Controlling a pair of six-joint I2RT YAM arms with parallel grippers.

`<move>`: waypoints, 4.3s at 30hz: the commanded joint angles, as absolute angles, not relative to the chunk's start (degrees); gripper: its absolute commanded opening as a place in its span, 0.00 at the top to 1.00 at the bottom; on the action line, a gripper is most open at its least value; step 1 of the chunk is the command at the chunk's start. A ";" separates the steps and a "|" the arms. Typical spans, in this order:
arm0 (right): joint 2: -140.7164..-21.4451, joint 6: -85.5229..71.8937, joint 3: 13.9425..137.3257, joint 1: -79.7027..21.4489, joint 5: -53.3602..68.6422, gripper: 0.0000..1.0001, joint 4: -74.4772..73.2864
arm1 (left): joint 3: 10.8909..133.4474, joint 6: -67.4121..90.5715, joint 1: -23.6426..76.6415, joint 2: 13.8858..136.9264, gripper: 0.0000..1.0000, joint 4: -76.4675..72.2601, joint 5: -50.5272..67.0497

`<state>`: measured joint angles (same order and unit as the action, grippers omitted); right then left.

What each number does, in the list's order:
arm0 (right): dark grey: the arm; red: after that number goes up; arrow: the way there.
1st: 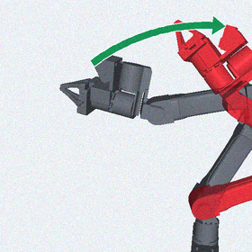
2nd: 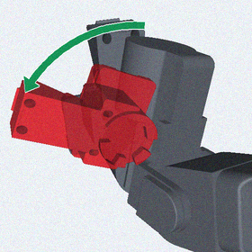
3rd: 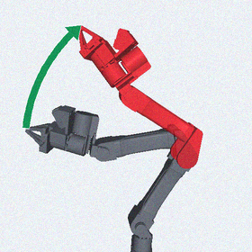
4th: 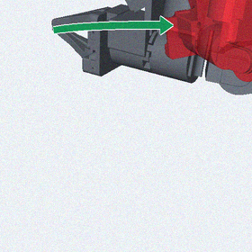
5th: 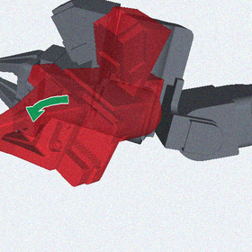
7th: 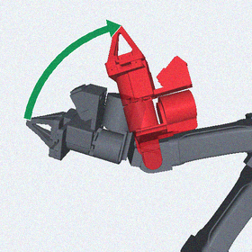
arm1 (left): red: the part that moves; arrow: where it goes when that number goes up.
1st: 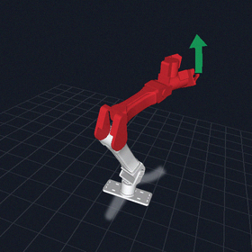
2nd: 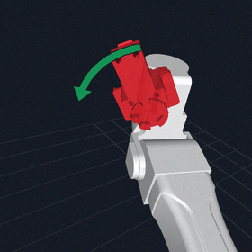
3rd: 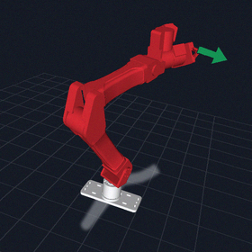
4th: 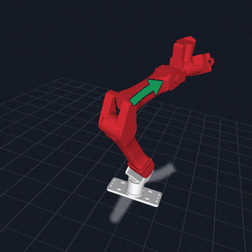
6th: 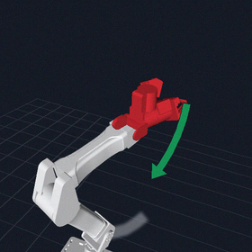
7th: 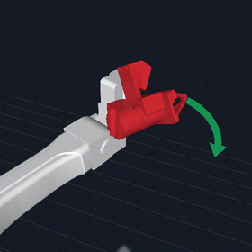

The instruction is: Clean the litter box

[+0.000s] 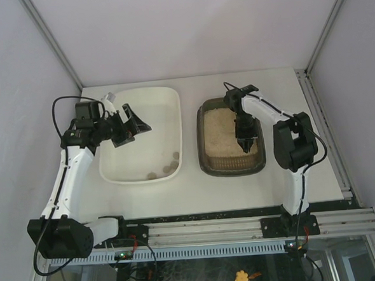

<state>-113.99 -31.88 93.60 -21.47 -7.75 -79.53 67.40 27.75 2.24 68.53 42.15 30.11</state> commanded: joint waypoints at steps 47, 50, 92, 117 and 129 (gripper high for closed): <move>-107.77 -26.85 73.97 -17.05 39.08 1.00 -37.54 | 63.40 24.99 0.39 69.18 0.00 40.26 28.04; -106.07 -26.05 72.98 -16.17 37.96 1.00 -38.52 | 63.30 24.97 0.42 69.33 0.00 40.15 28.21; -72.47 -40.76 39.53 -14.09 45.07 1.00 -6.68 | 65.26 16.57 0.18 68.39 0.00 45.38 25.00; -92.60 -76.83 17.72 -10.93 59.97 1.00 86.31 | 63.61 10.60 -5.26 51.50 0.00 59.83 3.75; -98.03 -80.49 17.18 -13.98 57.83 1.00 86.43 | 57.43 9.55 -5.27 45.01 0.00 56.28 0.68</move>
